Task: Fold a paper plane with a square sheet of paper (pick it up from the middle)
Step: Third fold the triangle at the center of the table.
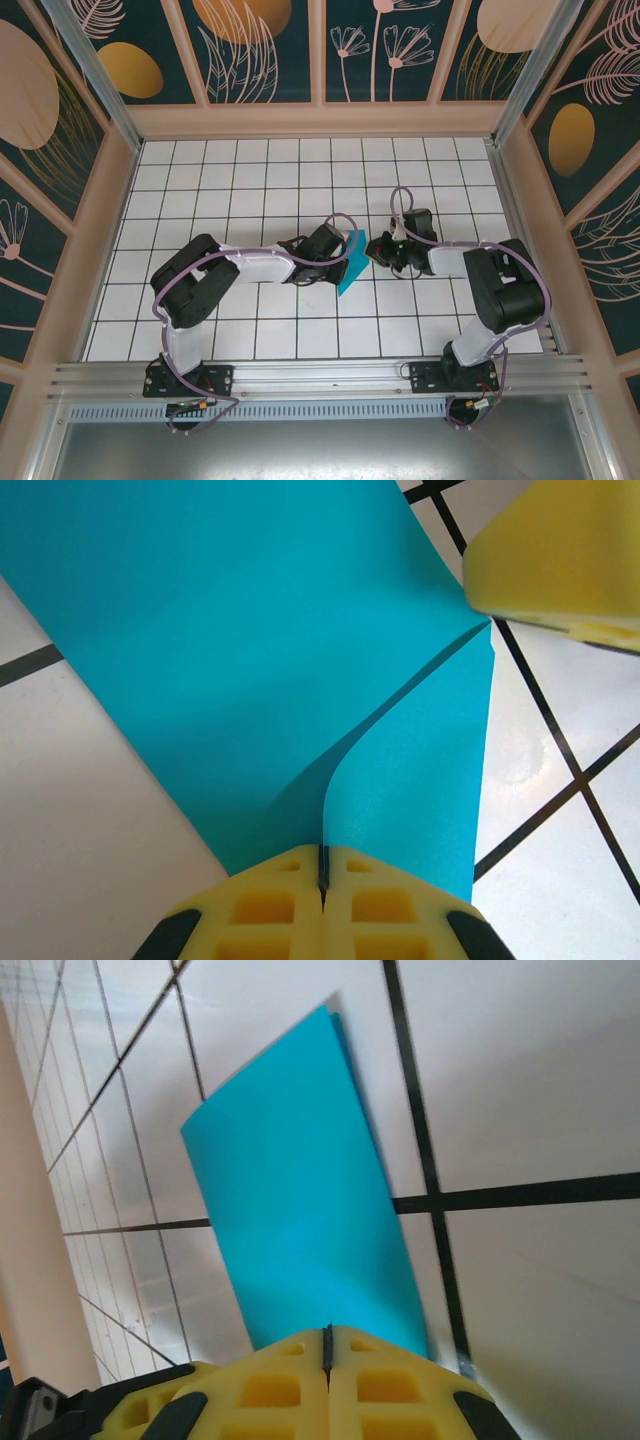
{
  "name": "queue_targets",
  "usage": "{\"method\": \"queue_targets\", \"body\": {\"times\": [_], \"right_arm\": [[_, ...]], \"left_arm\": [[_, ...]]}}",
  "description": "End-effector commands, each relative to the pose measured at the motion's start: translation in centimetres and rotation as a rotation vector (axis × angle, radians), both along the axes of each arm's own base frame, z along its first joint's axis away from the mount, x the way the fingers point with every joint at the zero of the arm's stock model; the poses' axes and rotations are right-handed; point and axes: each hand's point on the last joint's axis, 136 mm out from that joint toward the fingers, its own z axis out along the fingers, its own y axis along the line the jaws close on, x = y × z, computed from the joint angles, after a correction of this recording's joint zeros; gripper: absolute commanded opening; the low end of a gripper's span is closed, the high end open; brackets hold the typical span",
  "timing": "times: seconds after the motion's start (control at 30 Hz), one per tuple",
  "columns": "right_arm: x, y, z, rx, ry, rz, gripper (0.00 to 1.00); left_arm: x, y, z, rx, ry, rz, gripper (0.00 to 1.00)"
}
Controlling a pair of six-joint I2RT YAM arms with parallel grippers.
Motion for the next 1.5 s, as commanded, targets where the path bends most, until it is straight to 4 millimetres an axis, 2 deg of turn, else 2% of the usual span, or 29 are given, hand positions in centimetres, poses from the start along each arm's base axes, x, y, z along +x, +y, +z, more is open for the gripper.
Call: {"method": "queue_targets", "body": {"times": [0.0, 0.07, 0.13, 0.37, 0.47, 0.53, 0.73, 1.03, 1.1, 1.17, 1.27, 1.33, 1.37, 1.47], "right_arm": [[-0.8, -1.1, -2.5, -0.051, 0.042, -0.017, 0.0], [-1.0, -1.3, -3.0, -0.061, 0.058, -0.023, 0.0], [-0.9, -1.2, -2.7, -0.054, 0.053, -0.021, 0.0], [0.1, 0.2, 2.5, 0.02, -0.071, 0.011, 0.0], [-0.3, 1.5, 3.3, 0.06, -0.083, 0.047, 0.0], [-0.6, 2.1, 3.1, 0.064, -0.078, 0.059, 0.0], [-1.5, 2.4, 0.9, 0.056, -0.033, 0.062, 0.0], [-3.0, 1.1, -2.8, -0.029, 0.043, 0.053, 0.0], [-3.1, 0.9, -3.1, -0.041, 0.047, 0.052, 0.0], [-3.0, 0.9, -3.1, -0.045, 0.047, 0.05, 0.0], [-2.9, 0.9, -2.9, -0.047, 0.043, 0.049, 0.0], [-2.9, 0.9, -2.9, -0.047, 0.044, 0.046, 0.0], [-2.9, 0.9, -2.9, -0.048, 0.045, 0.045, 0.0], [-2.8, 0.7, -3.0, -0.056, 0.053, 0.033, 0.0]], "left_arm": [[-1.2, 2.2, -2.2, 0.103, 0.054, -0.001, 0.03], [-1.2, 2.2, -2.2, 0.103, 0.054, -0.001, 0.03], [-1.3, 2.3, -2.2, 0.105, 0.053, -0.001, 0.03], [-1.3, 2.2, -1.9, 0.098, 0.049, -0.005, 0.03], [-1.1, 2.1, -1.8, 0.095, 0.048, -0.005, 0.04], [-1.1, 2.0, -1.7, 0.093, 0.047, -0.005, 0.04], [-1.1, 2.0, -1.7, 0.097, 0.048, -0.006, 0.04], [-0.8, 1.8, -1.1, 0.081, 0.041, 0.004, 0.09], [-0.6, 1.6, -0.4, 0.066, 0.032, 0.014, 0.12], [-0.2, 1.5, 0.8, 0.051, 0.014, 0.03, 0.19], [0.6, 1.4, 3.3, 0.024, -0.027, 0.071, 0.32], [1.1, 1.7, 4.9, 0.001, -0.053, 0.118, 0.37], [1.2, 1.8, 5.5, -0.011, -0.058, 0.132, 0.38], [0.6, 1.1, 7.1, -0.098, -0.035, 0.142, 0.3]]}}
